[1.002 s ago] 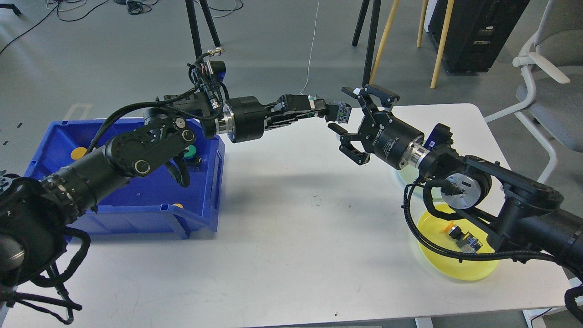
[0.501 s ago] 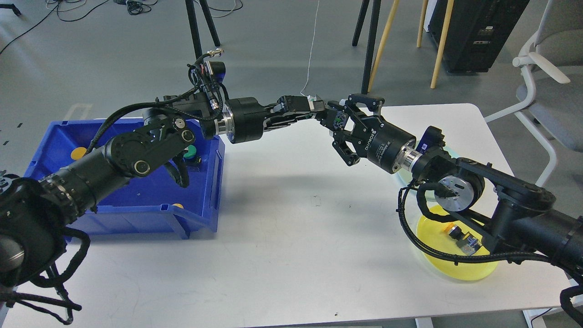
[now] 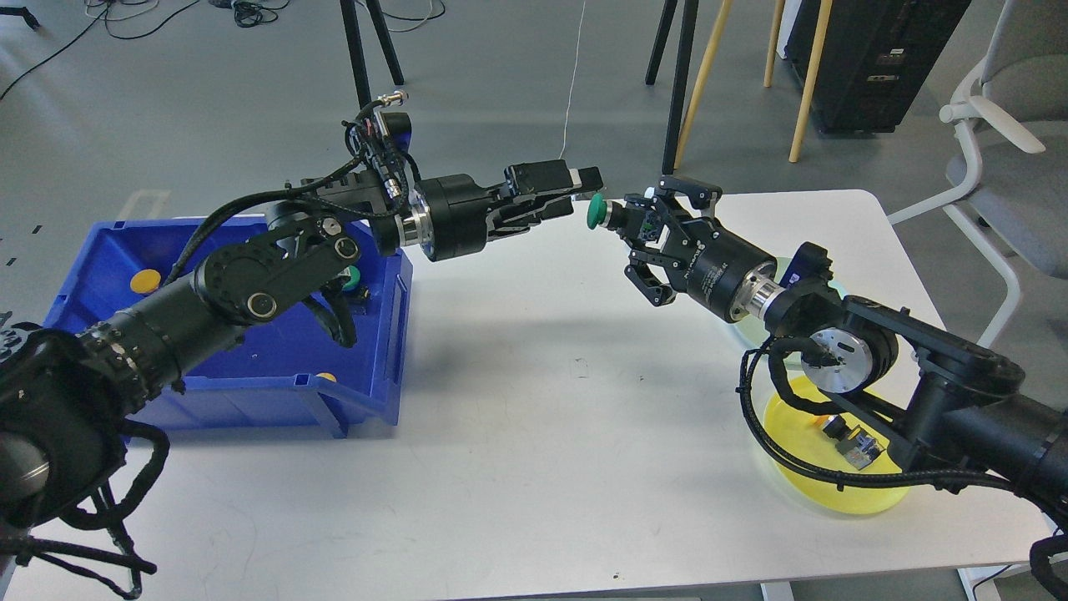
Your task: Pass button and place on color plate
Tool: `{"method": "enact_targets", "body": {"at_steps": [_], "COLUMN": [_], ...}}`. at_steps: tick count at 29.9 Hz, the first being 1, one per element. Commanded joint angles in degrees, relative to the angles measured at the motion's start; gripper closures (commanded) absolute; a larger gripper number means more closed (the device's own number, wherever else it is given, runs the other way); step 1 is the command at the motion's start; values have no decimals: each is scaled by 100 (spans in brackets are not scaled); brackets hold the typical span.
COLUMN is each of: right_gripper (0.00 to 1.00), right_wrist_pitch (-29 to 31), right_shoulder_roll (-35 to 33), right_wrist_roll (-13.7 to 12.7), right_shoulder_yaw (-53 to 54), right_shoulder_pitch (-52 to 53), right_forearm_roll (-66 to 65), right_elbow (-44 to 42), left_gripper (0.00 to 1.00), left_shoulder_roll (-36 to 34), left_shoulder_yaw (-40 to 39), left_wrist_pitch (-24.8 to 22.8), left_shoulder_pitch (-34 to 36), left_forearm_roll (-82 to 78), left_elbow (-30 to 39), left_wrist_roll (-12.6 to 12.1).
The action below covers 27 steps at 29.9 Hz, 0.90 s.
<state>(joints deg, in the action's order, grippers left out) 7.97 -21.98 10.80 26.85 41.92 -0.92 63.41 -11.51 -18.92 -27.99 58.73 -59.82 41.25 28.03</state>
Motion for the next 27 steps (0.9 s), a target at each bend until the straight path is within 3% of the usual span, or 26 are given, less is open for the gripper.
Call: {"method": "enact_targets", "body": {"at_steps": [1, 7, 13, 20, 27], "right_gripper": [99, 99, 99, 68, 15], "right_wrist_pitch": [-688, -2965, -3597, -3597, -3597], "right_shoulder_roll": [-8, 1, 264, 370, 440], "right_wrist_roll": [1, -25, -69, -183, -192], "right_shoulder_yaw": [636, 831, 454, -30, -206], "right_shoulder_pitch": [-411, -571, -474, -351, -280], "right_forearm_roll": [153, 110, -92, -101, -110], "right_elbow": [-284, -916, -1945, -2175, -2175], "left_gripper": [22, 21, 21, 21, 20], "left_shoulder_roll": [0, 0, 35, 35, 35], "left_shoulder_yaw": [2, 2, 2, 2, 2], "left_wrist_pitch": [-1, -1, -1, -1, -1], "left_shoulder_pitch": [-19, -45, -45, -45, -45], "left_forearm_roll": [49, 58, 58, 58, 330], "left_elbow": [-3, -3, -3, -3, -3], "left_wrist_roll": [-3, -3, -3, -3, -3]}}
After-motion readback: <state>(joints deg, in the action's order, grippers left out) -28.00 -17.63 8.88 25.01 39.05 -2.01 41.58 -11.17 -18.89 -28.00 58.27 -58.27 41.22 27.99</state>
